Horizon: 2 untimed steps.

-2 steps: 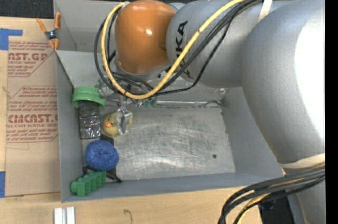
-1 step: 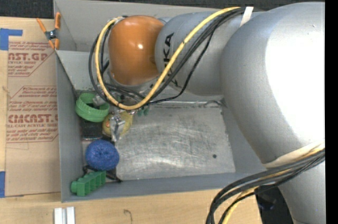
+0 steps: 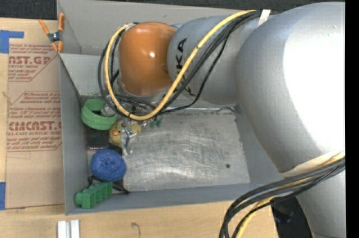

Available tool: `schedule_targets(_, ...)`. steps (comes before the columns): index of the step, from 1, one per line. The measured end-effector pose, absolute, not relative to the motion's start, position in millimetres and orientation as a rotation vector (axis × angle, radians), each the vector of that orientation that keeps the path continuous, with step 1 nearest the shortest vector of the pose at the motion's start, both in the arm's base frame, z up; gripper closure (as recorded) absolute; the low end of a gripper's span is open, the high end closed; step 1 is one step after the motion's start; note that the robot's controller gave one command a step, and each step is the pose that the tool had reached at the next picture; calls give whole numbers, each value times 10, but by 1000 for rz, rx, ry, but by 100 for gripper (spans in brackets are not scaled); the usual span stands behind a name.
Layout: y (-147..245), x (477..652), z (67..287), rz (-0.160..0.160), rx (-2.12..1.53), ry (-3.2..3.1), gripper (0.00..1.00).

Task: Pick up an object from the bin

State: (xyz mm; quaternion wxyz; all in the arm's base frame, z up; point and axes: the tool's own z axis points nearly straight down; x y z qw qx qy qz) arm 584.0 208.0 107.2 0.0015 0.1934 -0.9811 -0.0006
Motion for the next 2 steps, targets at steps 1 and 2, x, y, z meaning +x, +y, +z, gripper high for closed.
schedule_targets(1, 2079, 5855, 1080, -5, 521, -3108, 0)
schedule_targets(2, 2092, 5872, 880, 0, 549, -3100, 0)
